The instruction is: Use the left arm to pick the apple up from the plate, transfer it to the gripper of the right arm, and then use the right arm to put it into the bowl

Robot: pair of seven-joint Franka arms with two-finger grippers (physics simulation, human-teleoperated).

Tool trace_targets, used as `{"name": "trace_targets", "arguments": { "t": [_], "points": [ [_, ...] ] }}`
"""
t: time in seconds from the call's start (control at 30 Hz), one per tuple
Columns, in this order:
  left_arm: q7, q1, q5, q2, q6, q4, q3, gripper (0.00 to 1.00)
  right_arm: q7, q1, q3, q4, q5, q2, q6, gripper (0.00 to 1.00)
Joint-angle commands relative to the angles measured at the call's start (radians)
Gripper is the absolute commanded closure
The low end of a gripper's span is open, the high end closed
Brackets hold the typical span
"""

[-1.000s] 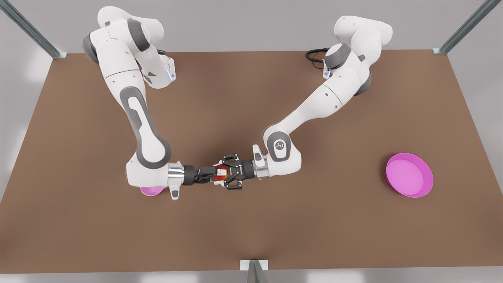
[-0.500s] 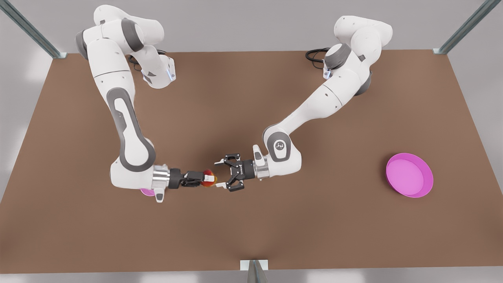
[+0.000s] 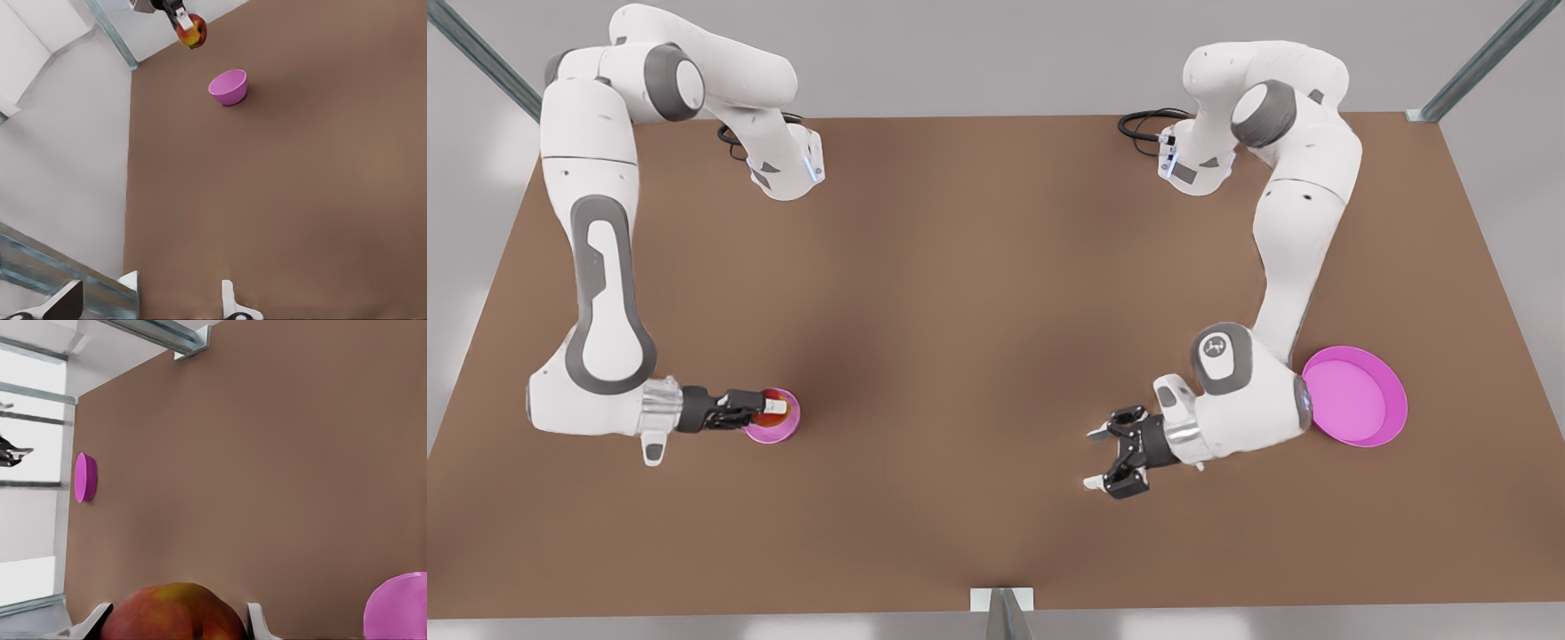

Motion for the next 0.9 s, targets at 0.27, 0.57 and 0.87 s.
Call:
{"name": "trace_targets", "arguments": {
  "t": [0.27,0.57,0.87],
  "points": [
    [-1.747,-0.236,0.297,-0.678,-0.530,-0.375,0.625,0.00,-0.054,0.022,-0.002,0.002,-0.259,0.028,0.102,0.48],
    [-1.749,-0.232,0.295,-0.658,-0.574,-0.330,0.623,0.00,-0.056,0.016,-0.006,-0.001,-0.340,0.105,0.186,0.00],
    [-1.819,-0.238,0.295,-0.658,-0.573,-0.327,0.620,0.00,0.453,0.025,0.108,0.303,-0.734,-0.161,-0.169,0.00]
  ]
}}
